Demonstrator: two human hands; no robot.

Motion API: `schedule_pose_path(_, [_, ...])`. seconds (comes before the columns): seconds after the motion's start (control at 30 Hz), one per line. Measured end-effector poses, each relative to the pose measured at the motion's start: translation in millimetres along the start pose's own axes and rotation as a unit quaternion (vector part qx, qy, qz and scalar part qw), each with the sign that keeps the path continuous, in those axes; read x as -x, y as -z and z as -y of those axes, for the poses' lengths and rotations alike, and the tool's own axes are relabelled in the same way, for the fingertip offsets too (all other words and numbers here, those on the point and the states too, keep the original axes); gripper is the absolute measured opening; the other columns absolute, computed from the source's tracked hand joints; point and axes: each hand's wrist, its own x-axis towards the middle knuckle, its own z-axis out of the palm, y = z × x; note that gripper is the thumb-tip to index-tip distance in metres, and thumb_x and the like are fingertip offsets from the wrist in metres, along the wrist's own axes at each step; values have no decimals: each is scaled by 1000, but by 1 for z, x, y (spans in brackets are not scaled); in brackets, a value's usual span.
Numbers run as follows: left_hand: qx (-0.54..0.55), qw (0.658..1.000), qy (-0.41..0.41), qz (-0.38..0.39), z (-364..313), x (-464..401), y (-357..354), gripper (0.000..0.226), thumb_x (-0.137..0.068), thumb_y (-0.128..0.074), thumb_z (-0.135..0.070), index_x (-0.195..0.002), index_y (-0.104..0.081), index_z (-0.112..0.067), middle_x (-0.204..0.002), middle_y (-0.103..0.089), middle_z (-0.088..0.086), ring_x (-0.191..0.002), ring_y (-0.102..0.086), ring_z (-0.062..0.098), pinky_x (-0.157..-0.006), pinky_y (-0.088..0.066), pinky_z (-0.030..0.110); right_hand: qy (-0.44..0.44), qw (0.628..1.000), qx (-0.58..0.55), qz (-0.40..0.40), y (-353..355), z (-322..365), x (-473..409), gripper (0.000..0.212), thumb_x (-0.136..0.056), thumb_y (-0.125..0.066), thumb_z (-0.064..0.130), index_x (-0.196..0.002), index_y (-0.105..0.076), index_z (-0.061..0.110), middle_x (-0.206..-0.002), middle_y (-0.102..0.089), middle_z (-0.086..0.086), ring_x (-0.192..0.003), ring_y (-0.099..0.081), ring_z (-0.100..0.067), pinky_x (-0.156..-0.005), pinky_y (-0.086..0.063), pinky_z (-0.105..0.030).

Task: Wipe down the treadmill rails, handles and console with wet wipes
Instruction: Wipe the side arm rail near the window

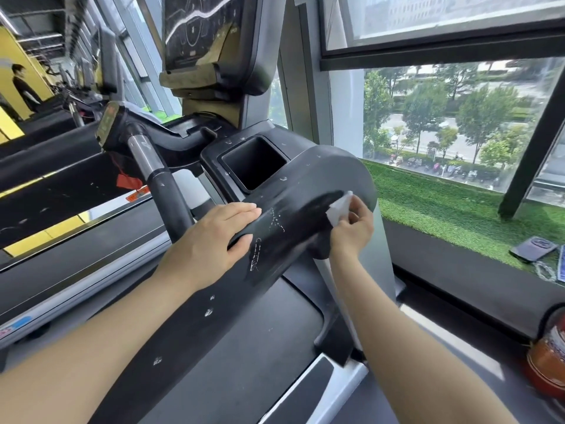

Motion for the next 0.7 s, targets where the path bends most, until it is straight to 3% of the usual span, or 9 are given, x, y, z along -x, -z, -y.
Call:
schedule_pose_path(0.07, [0, 1000, 0, -1, 0, 0, 0, 43, -94, -55, -23, -136, -50, -28, -137, -45, -21, -125, -36, -4, -100, -29, 18, -45, 999, 1, -12, -5, -6, -17, 25, -95, -51, 5, -117, -63, 8, -101, -56, 9, -82, -56, -4, -74, -42, -7])
schedule_pose_path(0.13, [1, 1000, 0, -1, 0, 0, 0, 43, -94, -55, -23, -136, -50, -28, -137, -45, -21, -124, -35, -4, -100, -26, 15, -58, 997, 30, -28, -10, -6, -27, 23, -97, -50, 7, -114, -64, 1, -88, -49, 14, -76, -54, -3, -64, -38, -3])
schedule_pose_path(0.2, [-1, 1000, -1, -1, 0, 0, 0, 43, -94, -55, -23, -136, -50, -28, -137, -45, -21, -124, -35, -5, -100, -26, 14, -27, 996, 75, -34, -15, -2, -26, 23, -97, -49, 7, -112, -66, 2, -94, -49, 7, -93, -55, -16, -72, -36, -9])
schedule_pose_path(0.27, [-6, 1000, -5, -2, 0, 0, 0, 43, -94, -55, -23, -136, -50, -28, -137, -45, -20, -124, -35, -5, -100, -25, 12, 20, 988, 145, -39, -19, 1, -23, 28, -96, -46, 3, -116, -65, 2, -107, -50, -6, -110, -44, -28, -84, -30, -14])
schedule_pose_path(0.33, [-8, 1000, -4, 0, 0, 0, 0, 43, -94, -55, -22, -136, -49, -28, -137, -45, -20, -124, -33, -6, -98, -22, 9, 65, 980, 185, -30, -20, 4, -20, 28, -95, -44, 2, -115, -62, -4, -107, -49, -15, -110, -41, -34, -93, -32, -23])
schedule_pose_path(0.43, [-8, 1000, -7, 1, 0, -1, 0, 44, -94, -54, -23, -137, -48, -28, -138, -44, -20, -125, -32, -7, -99, -22, 9, 122, 968, 217, 3, -22, 6, -20, 31, -93, -40, 3, -117, -57, -7, -97, -38, -8, -103, -45, -37, -95, -38, -40])
schedule_pose_path(0.53, [-6, 1000, -10, 0, 0, -1, -1, 44, -94, -55, -22, -137, -48, -28, -138, -44, -20, -125, -33, -6, -99, -25, 12, 184, 941, 276, 63, -21, 6, -16, 42, -95, -32, 1, -135, -46, -2, -104, -37, -7, -104, -39, -28, -99, -30, -24])
schedule_pose_path(0.6, [-4, 1000, -10, -2, 0, -1, -1, 44, -94, -54, -22, -137, -48, -28, -138, -44, -20, -125, -32, -6, -99, -24, 11, 216, 923, 299, 110, -18, 6, -10, 50, -95, -32, 1, -145, -34, 5, -114, -38, -9, -109, -33, -24, -92, -18, -12])
schedule_pose_path(0.7, [1, 1000, -17, -7, 1, -1, -2, 44, -93, -56, -21, -136, -50, -26, -138, -46, -17, -124, -35, -3, -100, -28, 15, 265, 904, 295, 158, -14, 11, 1, 53, -94, -36, 5, -146, -32, 9, -120, -37, -10, -112, -33, -24, -89, -14, -10])
